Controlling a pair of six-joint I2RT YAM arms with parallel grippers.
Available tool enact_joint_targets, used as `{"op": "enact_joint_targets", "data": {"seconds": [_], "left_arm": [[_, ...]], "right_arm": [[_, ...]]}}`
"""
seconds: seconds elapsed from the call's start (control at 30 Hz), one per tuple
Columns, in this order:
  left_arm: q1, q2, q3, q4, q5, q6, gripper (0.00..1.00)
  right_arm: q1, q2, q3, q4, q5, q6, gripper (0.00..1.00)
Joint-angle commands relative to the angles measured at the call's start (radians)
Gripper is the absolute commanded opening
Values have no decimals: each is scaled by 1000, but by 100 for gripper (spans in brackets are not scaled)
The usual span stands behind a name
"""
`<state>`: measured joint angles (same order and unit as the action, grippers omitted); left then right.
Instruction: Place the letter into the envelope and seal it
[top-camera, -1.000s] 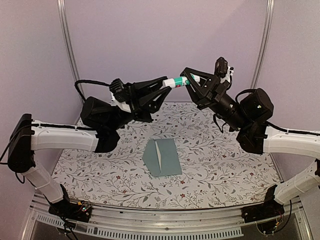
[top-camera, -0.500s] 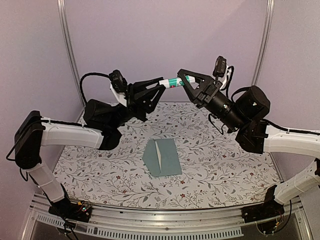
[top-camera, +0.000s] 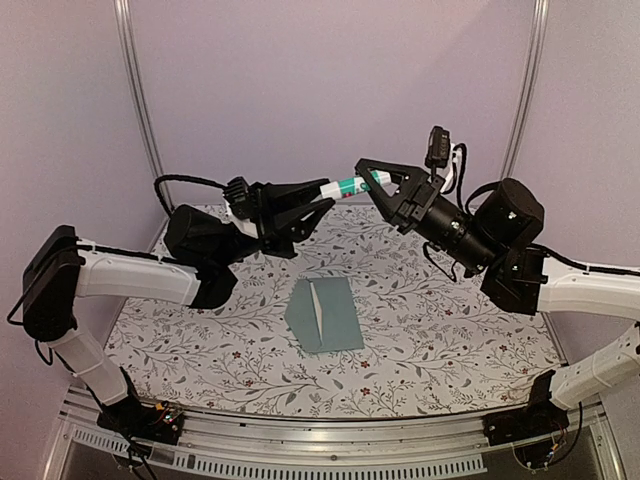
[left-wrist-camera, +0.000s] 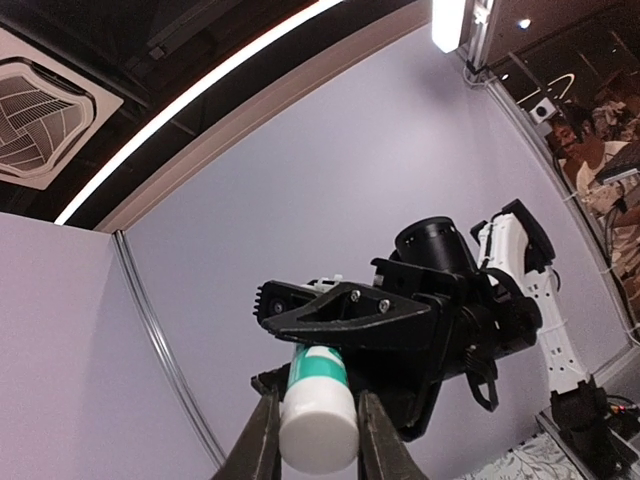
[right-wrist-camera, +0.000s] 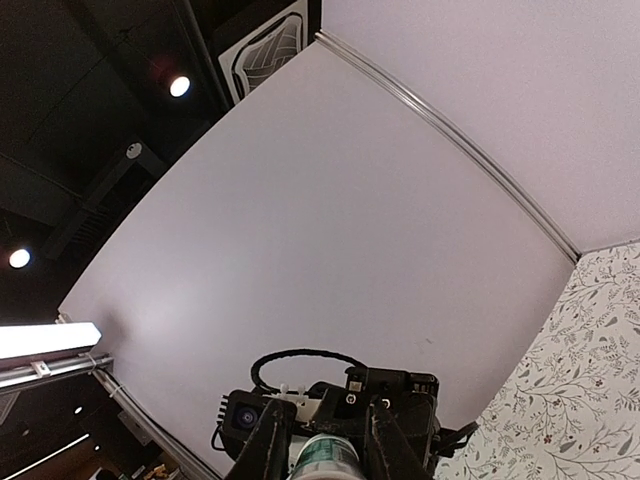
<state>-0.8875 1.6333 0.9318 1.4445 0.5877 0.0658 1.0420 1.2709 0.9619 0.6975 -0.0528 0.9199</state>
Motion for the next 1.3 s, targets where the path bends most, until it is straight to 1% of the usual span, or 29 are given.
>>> {"op": "enact_joint_targets", "data": {"seconds": [0.0,0.07,0.2,0.3,0.53,0.67,0.77,0.87,0.97,1.03,1.1,1.2,1.27], "left_arm": [[-41,56,-20,-276,8,80,16],[-43,55,-23,-276,2,79,23],[-46,47,-41,-270,-16,79,48],[-47,33,-64,-261,-31,83,60],[-52,-9,-132,-257,-52,100,81],[-54,-46,-182,-273,-82,88,90],[-56,-87,-221,-327,-163,60,93],[-58,-140,-255,-429,-292,22,94],[-58,-187,-277,-557,-452,-37,91],[-57,-208,-272,-677,-553,-98,89],[-58,-216,-265,-783,-638,-158,86],[-56,-215,-259,-923,-744,-245,85],[-42,-206,-250,-1022,-781,-334,84]], "right_arm": [[65,1,-44,-93,-149,44,0],[52,-17,-64,-90,-133,50,0],[25,-62,-108,-89,-102,57,0],[2,-99,-138,-93,-81,59,0],[-47,-161,-185,-125,-29,58,0],[-58,-195,-187,-212,80,8,0],[-61,-205,-158,-355,209,-78,0],[-62,-200,-121,-529,388,-188,0],[-64,-159,-96,-710,592,-256,0],[-72,-122,-99,-795,688,-275,0],[-96,-88,-107,-840,711,-289,0],[-151,-28,-127,-865,660,-298,0],[-182,10,-144,-866,631,-307,0]]}}
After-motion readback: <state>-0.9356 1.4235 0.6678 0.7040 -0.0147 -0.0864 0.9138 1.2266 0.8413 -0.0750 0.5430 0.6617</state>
